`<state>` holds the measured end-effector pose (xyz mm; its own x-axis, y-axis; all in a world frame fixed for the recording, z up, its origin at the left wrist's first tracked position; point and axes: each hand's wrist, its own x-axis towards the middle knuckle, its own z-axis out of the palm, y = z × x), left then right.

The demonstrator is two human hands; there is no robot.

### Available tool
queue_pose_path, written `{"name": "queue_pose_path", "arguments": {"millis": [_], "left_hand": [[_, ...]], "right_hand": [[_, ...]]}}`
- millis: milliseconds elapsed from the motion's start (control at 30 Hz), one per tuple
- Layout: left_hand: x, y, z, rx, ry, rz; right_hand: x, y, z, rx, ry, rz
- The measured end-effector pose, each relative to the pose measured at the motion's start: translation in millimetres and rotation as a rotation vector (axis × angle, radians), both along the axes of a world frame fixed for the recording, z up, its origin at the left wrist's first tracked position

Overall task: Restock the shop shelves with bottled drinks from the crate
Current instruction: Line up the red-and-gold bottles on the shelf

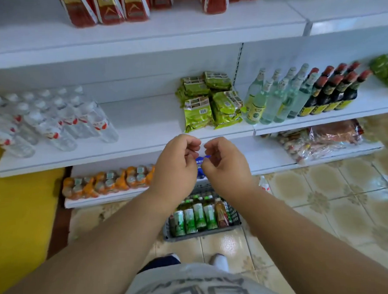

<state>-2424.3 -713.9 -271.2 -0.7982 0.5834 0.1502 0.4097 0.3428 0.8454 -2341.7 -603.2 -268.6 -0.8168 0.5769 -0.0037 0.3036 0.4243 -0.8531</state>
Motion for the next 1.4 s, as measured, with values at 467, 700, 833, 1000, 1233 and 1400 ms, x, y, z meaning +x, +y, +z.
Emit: {"name": "queue_pose_path", "arguments": {"millis": [467, 700, 833, 1000, 1233, 1400], "left_hand": [[-61, -48, -76, -0.03, -0.209, 0.079], [-72, -25, -176, -0.186, -0.139, 0.068], [-64, 0, -278, -0.229, -0.154, 0.081], [-37, 14, -402, -0.306, -0.284, 0.101], [-4, 35, -546, -0.403, -0.415, 0.095], [2, 51, -604, -0.418, -0.41, 0.103]], "right_hand": [[-42, -36, -60, 0.049, -0.153, 0.017], [-61, -29, -179, -0.029, -0.243, 0.068], [-60, -8, -287, -0.022, -0.351, 0.029], [-28, 9, -404, -0.018, -0.477, 0.051], [-4, 65, -579, -0.037, -0.786, -0.035], [-20, 95, -668, -0.065, -0.983, -0.033]]}}
